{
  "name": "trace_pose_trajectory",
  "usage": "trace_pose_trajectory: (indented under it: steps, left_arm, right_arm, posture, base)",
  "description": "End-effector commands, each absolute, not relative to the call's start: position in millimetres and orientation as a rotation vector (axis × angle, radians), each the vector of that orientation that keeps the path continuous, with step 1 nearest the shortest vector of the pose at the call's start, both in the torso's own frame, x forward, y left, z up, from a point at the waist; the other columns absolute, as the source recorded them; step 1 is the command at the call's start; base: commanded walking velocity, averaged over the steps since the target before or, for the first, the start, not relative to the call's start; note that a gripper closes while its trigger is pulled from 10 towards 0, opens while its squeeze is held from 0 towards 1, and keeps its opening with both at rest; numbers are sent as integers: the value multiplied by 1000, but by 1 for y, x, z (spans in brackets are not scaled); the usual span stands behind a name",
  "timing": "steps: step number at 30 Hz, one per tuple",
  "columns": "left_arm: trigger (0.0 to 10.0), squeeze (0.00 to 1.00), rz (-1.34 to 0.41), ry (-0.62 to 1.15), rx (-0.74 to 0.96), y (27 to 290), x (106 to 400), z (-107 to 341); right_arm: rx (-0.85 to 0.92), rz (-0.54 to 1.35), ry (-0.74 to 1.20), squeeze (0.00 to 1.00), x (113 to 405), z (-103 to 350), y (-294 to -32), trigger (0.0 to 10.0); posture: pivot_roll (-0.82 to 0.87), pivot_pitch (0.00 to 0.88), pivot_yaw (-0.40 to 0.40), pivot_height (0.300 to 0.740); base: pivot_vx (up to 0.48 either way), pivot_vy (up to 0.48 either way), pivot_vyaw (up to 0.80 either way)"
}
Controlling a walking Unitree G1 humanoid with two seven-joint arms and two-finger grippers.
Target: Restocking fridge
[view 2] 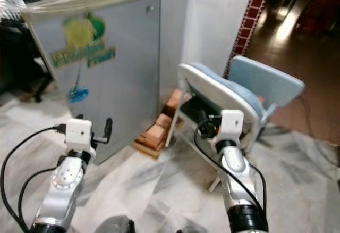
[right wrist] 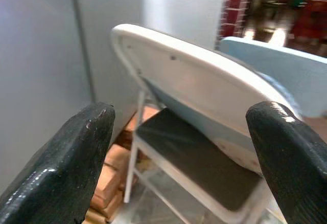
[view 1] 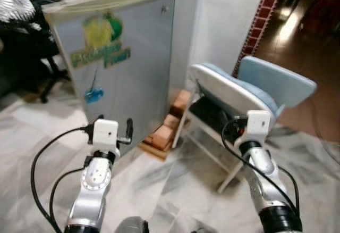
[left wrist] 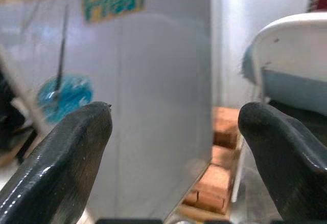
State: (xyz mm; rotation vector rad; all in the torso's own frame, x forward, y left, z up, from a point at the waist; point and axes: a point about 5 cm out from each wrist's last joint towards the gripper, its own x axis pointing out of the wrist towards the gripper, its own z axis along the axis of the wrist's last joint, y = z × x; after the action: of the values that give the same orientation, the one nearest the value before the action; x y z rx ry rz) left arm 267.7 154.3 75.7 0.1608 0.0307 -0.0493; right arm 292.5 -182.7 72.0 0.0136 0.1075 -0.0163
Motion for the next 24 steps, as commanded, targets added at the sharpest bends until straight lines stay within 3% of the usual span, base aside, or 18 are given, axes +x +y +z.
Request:
trace_pose_trajectory:
  steps: [1, 14, 24]
  left_arm:
    - [10000, 0, -41, 18, 171, 162, 272, 80]
    - [10000, 0, 14, 29, 163, 171, 265, 75]
    - [10000, 0, 17, 34, 151, 174, 264, 75]
  right_arm:
    - [83, 38, 79, 0, 299, 80, -172, 10000]
    - [127, -1, 45, 0, 282, 74, -174, 10000]
    - [132, -14, 32, 0, 282, 76, -180, 10000]
  posture:
    - [39, 0, -32, 740]
    - [40, 0, -34, 740]
    - [41, 0, -32, 740]
  base:
    - [0, 480, 0]
    - [0, 480, 0]
    - [0, 480, -779]
